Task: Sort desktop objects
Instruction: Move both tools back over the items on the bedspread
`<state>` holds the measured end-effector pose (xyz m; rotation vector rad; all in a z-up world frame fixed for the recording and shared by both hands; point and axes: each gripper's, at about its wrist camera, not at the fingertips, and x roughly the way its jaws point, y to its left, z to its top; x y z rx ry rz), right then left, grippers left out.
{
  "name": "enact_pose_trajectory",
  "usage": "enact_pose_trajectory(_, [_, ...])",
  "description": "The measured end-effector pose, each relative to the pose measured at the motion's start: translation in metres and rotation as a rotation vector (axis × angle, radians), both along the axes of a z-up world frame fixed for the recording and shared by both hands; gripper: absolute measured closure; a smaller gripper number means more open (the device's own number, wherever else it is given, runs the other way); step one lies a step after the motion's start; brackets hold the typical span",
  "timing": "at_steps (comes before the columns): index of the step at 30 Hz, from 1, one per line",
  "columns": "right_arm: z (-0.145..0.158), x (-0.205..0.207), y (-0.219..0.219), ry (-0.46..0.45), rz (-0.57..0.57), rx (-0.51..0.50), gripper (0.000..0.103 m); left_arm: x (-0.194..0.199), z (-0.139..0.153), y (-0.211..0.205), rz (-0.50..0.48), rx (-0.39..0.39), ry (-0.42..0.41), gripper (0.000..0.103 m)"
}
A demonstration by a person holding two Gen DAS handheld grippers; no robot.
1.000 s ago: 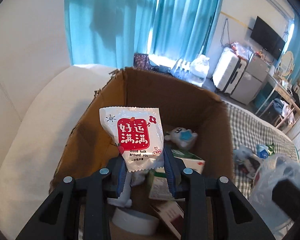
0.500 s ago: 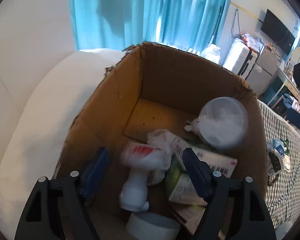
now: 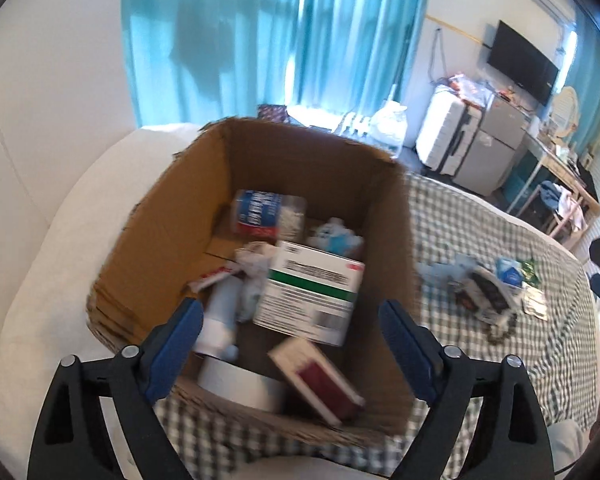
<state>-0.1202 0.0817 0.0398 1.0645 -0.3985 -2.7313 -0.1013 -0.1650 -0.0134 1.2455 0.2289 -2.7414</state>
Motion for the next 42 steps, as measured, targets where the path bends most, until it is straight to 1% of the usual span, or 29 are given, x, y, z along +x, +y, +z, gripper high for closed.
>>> enact_pose_trajectory(1, [0.002,0.007,0.016,0.009,-0.029,0.017,0.009,0.003,0.003,0.008,-0.006,-0.003,0.009,0.006])
enact_pose_trajectory(4, [0.007,0.027,0.062,0.040,-0.102,0.069,0.009,0.010,0.009,0.038,-0.030,-0.003,0.040,0.003])
enact_pose_trajectory(7, [0.006,0.044,0.096,0.058,-0.148,0.108,0.009,0.011,0.009,0.077,-0.065,-0.015,0.051,0.002])
enact_pose_trajectory(10, [-0.004,0.058,0.128,0.051,-0.175,0.085,0.009,0.010,0.004,0.109,-0.098,-0.024,0.047,0.002])
enact_pose_trajectory(13, [-0.016,0.064,0.149,0.036,-0.184,0.074,0.009,0.008,-0.005,0.139,-0.138,-0.021,0.027,0.002])
enact_pose_trajectory(16, [-0.028,0.064,0.167,0.019,-0.219,0.093,0.009,0.004,-0.013,0.166,-0.176,-0.022,0.000,0.002])
enact_pose_trajectory(20, [-0.045,0.060,0.188,-0.004,-0.245,0.071,0.009,-0.010,-0.023,0.201,-0.213,-0.021,-0.023,0.002])
enact_pose_trajectory(23, [-0.061,0.054,0.196,-0.033,-0.255,0.087,0.009,-0.025,-0.033,0.226,-0.224,-0.012,-0.042,0.002])
enact_pose_trajectory(25, [-0.073,0.048,0.197,-0.051,-0.252,0.101,0.009,-0.035,-0.039,0.235,-0.221,-0.005,-0.053,0.002])
enact_pose_trajectory(29, [-0.095,0.032,0.199,-0.084,-0.239,0.116,0.009,-0.061,-0.057,0.251,-0.189,0.029,-0.085,0.002])
enact_pose_trajectory(36, [-0.127,-0.011,0.207,-0.108,-0.212,0.144,0.009,-0.107,-0.090,0.253,-0.085,0.082,-0.137,0.002])
enact_pose_trajectory(39, [-0.142,-0.035,0.216,-0.130,-0.213,0.148,0.009,-0.124,-0.102,0.253,-0.068,0.111,-0.150,0.002])
enact_pose_trajectory(42, [-0.156,-0.055,0.227,-0.152,-0.218,0.124,0.009,-0.138,-0.110,0.256,-0.077,0.093,-0.142,0.002])
